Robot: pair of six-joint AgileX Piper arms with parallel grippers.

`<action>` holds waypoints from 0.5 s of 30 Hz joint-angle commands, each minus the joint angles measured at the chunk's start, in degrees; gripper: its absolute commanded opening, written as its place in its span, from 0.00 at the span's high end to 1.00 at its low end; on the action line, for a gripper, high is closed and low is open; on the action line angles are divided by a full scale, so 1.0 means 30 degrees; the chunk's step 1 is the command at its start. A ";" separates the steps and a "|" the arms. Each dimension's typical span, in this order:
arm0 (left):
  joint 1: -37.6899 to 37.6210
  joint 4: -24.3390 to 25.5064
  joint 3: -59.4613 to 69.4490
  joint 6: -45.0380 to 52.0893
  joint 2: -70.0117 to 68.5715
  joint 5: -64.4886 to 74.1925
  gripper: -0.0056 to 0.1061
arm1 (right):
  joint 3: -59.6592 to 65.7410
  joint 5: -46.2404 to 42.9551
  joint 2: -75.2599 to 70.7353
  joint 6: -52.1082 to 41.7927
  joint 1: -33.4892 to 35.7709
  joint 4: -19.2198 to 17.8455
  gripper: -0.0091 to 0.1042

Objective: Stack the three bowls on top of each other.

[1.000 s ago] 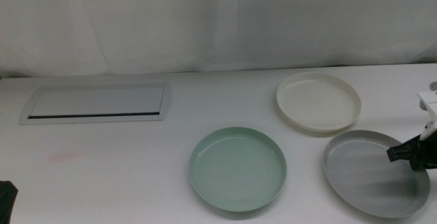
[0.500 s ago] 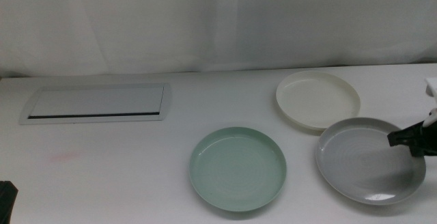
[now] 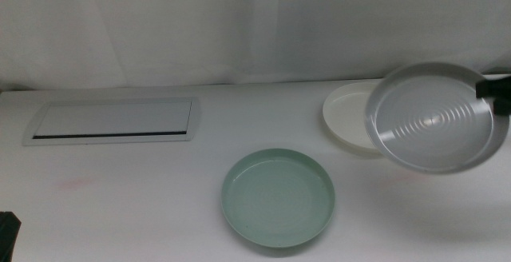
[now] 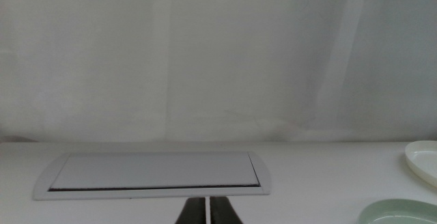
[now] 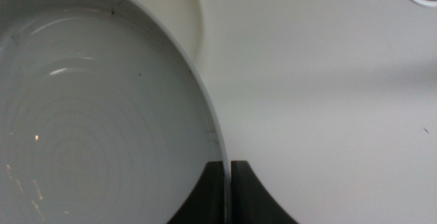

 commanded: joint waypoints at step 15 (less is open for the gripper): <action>0.0095 -0.0098 -0.0142 -0.0179 -0.0063 -0.0038 0.98 | -0.2305 -0.0997 0.3142 0.1750 0.6823 0.1441 0.94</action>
